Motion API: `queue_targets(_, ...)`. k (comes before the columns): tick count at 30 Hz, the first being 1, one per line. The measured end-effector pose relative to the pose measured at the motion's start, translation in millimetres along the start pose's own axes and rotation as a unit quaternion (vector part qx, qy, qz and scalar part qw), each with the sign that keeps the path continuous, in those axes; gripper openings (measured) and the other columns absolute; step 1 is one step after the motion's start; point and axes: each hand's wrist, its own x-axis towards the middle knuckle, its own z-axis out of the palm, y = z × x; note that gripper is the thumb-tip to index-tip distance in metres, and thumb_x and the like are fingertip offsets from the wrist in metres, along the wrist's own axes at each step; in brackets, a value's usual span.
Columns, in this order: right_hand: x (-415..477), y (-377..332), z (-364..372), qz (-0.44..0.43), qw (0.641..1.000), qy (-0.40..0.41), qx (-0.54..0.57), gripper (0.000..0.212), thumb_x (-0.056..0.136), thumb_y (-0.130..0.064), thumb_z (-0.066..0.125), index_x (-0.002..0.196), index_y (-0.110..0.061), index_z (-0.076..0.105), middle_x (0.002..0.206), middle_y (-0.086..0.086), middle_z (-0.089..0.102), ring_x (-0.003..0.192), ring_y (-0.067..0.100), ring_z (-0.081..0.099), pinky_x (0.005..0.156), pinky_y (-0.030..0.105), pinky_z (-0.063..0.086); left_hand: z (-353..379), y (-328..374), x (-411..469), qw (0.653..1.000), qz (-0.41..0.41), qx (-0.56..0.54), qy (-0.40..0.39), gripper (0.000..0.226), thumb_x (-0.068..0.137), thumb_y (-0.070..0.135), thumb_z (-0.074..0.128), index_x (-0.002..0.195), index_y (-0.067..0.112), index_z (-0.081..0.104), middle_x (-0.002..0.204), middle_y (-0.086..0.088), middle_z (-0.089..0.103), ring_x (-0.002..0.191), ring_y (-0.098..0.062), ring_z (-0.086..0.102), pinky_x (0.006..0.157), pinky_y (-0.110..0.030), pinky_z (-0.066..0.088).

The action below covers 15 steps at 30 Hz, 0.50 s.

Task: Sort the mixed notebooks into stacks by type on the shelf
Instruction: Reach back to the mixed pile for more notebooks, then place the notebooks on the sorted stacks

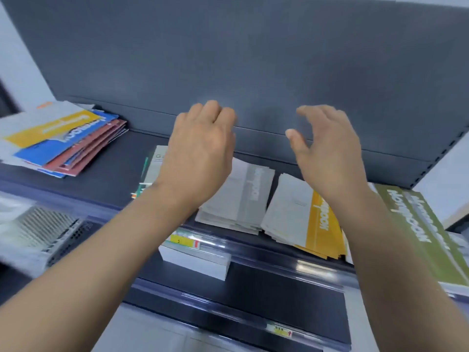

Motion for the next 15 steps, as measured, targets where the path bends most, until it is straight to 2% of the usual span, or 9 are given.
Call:
queue_targets(4,12.7,-101.0,16.4,-0.061,0.997,0.004,0.041,0.043,0.093,-0.023,0.053,0.134,-0.013,0.044,0.135,0.003,0.047,0.123,0.026,0.04,0.098,0.034,0.032,-52.2,-78.2,-18.3,0.998,-0.013,0.056,0.015,0.01,0.078,-0.003,0.058,0.086,0.002,0.061,0.079,-0.017,0.056,0.068,-0.035,0.051,0.058,-0.038,0.036)
queue_targets(7,18.3,-170.5,29.4,-0.09,0.994,0.017,0.052,0.043,0.093,-0.023,0.053,0.134,-0.012,0.044,0.134,0.004,0.048,0.122,0.026,0.04,0.098,0.033,0.031,-87.9,-134.7,-34.2,0.997,-0.02,0.069,0.037,0.012,0.077,-0.002,0.058,0.088,0.001,0.061,0.08,-0.018,0.057,0.07,-0.037,0.053,0.06,-0.04,0.04)
queue_targets(11,25.8,-253.6,50.5,-0.101,0.992,0.027,0.064,0.038,0.094,-0.024,0.051,0.131,-0.014,0.047,0.127,0.003,0.049,0.117,0.023,0.041,0.092,0.027,0.029,-129.4,-205.8,-59.9,0.994,-0.035,0.089,0.046,0.013,0.08,0.0,0.056,0.092,0.0,0.062,0.084,-0.017,0.058,0.073,-0.036,0.053,0.063,-0.042,0.043)
queue_targets(15,31.3,-319.1,75.8,-0.116,0.99,0.019,0.08,0.037,0.094,-0.024,0.052,0.129,-0.013,0.049,0.127,0.004,0.05,0.116,0.023,0.042,0.092,0.029,0.031,-156.1,-266.8,-81.0,0.991,-0.059,0.11,0.042,0.014,0.082,0.004,0.055,0.093,0.001,0.062,0.085,-0.017,0.059,0.075,-0.036,0.054,0.065,-0.042,0.042)
